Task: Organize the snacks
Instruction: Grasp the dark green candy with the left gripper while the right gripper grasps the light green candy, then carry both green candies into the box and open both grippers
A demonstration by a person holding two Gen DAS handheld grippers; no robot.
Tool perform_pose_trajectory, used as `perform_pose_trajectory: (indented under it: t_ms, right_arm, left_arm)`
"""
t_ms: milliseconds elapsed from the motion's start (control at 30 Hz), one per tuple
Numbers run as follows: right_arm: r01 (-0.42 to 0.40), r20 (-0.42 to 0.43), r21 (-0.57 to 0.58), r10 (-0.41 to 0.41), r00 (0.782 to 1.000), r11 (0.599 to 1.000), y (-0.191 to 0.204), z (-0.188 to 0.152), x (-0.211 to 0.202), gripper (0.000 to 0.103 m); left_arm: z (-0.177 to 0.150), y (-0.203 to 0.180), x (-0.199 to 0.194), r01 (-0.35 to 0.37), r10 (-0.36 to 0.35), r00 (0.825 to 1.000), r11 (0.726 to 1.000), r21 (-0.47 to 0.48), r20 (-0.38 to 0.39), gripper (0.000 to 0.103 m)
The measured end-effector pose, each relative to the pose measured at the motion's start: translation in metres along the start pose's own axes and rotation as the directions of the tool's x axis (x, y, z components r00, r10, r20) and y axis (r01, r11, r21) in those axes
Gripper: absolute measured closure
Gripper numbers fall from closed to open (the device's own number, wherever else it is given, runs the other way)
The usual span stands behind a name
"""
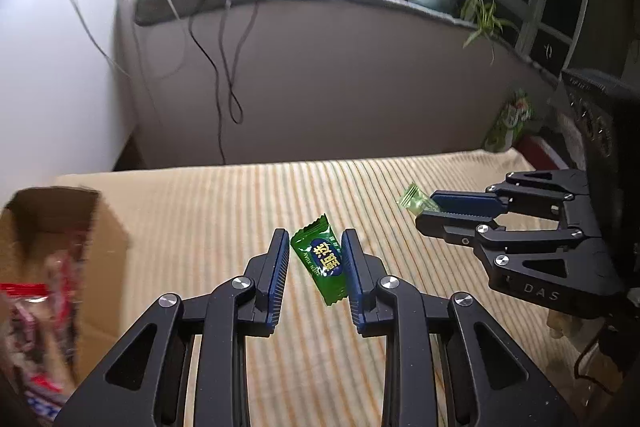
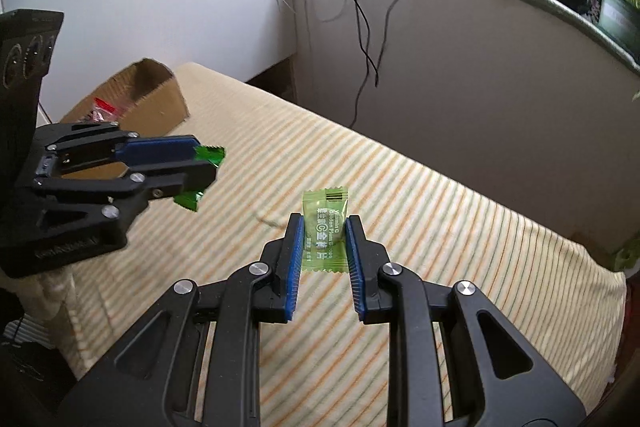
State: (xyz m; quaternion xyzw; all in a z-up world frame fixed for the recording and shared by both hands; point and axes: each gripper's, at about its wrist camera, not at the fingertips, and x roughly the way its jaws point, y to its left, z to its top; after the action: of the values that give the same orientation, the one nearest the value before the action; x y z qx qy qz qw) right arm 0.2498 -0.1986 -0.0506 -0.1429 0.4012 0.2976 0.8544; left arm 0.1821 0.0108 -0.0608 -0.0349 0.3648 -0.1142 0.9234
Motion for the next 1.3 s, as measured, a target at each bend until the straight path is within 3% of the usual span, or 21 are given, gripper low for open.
perform_pose_trajectory:
  t_ms: [300,700,933,1300]
  right_arm:
    - [-0.034,0.054,-0.066,0.038,0.998,0.997,0.054,0.029,-0.014,0.081]
    - [-0.109,0.069,-0.174,0.122,0.99,0.979,0.146,0.07,0.001,0.081]
    - [-0.152,0.05,-0.226,0.167,0.985,0.962,0.196,0.091,0.021,0.081]
    - [-0.201,-0.008,-0.255,0.205,0.979,0.946,0.238,0.12,0.067,0.081]
  left_arm:
    - [-0.002,0.032,-0.054,-0.06,0.063,0.995,0.997,-0.045,0.073,0.078]
    - [-0.04,0.1,-0.116,-0.167,0.183,0.977,0.975,-0.144,0.111,0.078]
    - [-0.063,0.133,-0.132,-0.211,0.233,0.967,0.959,-0.187,0.104,0.078]
    - [-0.076,0.159,-0.139,-0.242,0.269,0.958,0.945,-0.218,0.1,0.078]
